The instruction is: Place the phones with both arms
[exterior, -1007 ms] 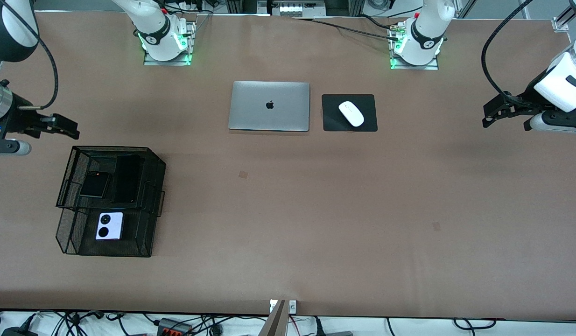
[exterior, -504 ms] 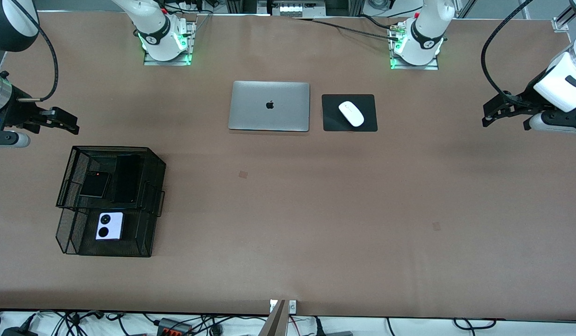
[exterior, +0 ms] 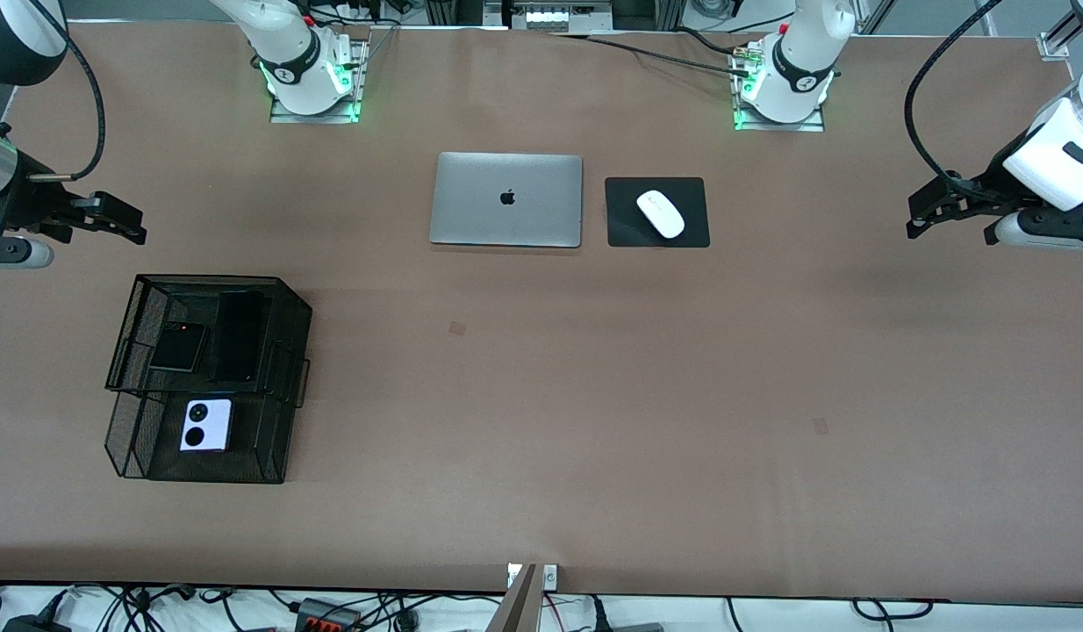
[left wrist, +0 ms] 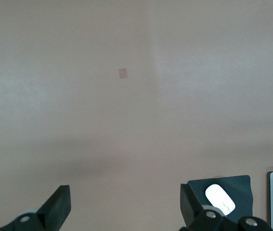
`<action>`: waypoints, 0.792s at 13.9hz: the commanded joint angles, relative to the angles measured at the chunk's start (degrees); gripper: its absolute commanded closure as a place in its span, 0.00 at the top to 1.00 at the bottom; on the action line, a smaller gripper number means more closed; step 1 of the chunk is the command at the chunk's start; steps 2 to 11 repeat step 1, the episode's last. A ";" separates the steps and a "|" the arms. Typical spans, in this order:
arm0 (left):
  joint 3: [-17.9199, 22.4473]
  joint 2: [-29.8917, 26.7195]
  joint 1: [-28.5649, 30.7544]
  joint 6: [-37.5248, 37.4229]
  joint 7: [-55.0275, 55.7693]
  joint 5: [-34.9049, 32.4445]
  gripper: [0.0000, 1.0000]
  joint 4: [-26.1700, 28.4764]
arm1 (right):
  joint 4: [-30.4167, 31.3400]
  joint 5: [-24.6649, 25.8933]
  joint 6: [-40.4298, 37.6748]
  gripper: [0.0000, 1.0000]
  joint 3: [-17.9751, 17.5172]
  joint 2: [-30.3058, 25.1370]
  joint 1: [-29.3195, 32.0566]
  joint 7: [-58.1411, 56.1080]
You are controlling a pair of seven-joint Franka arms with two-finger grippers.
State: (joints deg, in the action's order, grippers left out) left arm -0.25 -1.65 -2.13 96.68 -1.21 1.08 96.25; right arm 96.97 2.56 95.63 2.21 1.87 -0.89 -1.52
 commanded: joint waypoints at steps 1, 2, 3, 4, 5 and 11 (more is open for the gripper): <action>-0.10 0.77 0.20 -1.32 -0.02 0.50 1.00 -1.85 | 1.64 -0.45 -0.09 1.00 0.51 -1.52 -0.42 -0.68; -0.10 0.77 0.20 -1.32 -0.02 0.50 1.00 -1.85 | 1.64 -0.45 -0.09 1.00 0.51 -1.52 -0.42 -0.68; -0.10 0.77 0.20 -1.32 -0.02 0.50 1.00 -1.85 | 1.64 -0.45 -0.09 1.00 0.51 -1.52 -0.42 -0.68; -0.10 0.77 0.20 -1.32 -0.02 0.50 1.00 -1.85 | 1.64 -0.45 -0.09 1.00 0.51 -1.52 -0.42 -0.68; -0.10 0.77 0.20 -1.32 -0.02 0.50 1.00 -1.85 | 1.64 -0.45 -0.09 1.00 0.51 -1.52 -0.42 -0.68; -0.10 0.77 0.20 -1.32 -0.02 0.50 1.00 -1.85 | 1.64 -0.45 -0.09 1.00 0.51 -1.52 -0.42 -0.68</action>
